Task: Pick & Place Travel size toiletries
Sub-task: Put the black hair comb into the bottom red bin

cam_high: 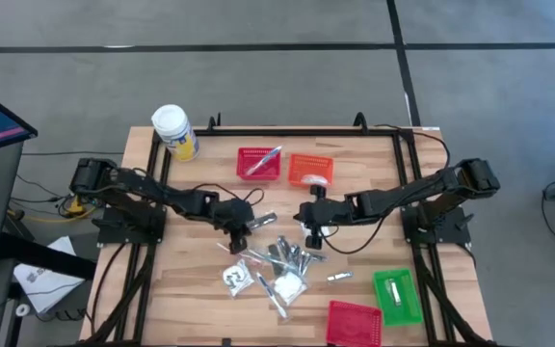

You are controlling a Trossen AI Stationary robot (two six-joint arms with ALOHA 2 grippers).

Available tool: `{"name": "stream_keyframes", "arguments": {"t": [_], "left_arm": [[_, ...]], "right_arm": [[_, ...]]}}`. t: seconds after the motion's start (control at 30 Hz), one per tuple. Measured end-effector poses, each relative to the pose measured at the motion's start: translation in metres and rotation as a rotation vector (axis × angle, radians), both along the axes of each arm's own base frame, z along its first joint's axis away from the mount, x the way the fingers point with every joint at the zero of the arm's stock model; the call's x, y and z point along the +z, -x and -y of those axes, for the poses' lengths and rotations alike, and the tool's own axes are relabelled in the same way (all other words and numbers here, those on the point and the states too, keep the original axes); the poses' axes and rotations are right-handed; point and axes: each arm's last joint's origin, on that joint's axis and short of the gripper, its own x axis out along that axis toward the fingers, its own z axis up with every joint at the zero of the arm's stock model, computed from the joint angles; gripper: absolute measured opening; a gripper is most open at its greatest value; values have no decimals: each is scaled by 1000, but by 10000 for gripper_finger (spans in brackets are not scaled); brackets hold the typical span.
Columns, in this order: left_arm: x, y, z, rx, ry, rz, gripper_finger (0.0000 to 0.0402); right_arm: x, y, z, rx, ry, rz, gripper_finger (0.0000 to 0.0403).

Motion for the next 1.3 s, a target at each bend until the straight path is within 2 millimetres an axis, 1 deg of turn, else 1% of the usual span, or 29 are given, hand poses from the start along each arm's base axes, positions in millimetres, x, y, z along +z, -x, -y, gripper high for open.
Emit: {"name": "stream_keyframes", "arguments": {"t": [0.1, 0.17, 0.23, 0.27, 0.33, 0.47, 0.63, 0.83, 0.97, 1.3], "left_arm": [[-6, 1, -16, 105, -43, -20, 1], [-9, 0, -25, 158, -114, -19, 1], [-10, -1, -31, 208, -182, -17, 1], [-11, -4, -33, 215, -188, 2, 1], [-15, -5, -34, 203, -186, -9, 1], [-27, -11, -38, 199, -169, -9, 1], [-42, -20, -44, 145, -144, 15, 1], [-38, -26, -43, 93, -161, 88, 1], [-36, -29, -37, 25, -123, 130, 1], [-36, -30, -37, 43, -113, 136, 1]], "right_arm": [[-5, -9, 1, 44, -19, 37, 1], [-10, -15, 1, 57, -20, 56, 1], [-18, -19, 3, 54, -17, 38, 1], [-23, -19, 4, 49, -17, 22, 1], [-30, -23, 7, 37, -20, 14, 1], [-42, -28, 10, 23, -22, 2, 1], [-42, -29, 10, 24, -24, 9, 1], [-42, -29, 9, 43, -42, 5, 1], [-42, -29, 8, 64, -58, 3, 1], [-41, -29, 8, 63, -59, 9, 1]]}}
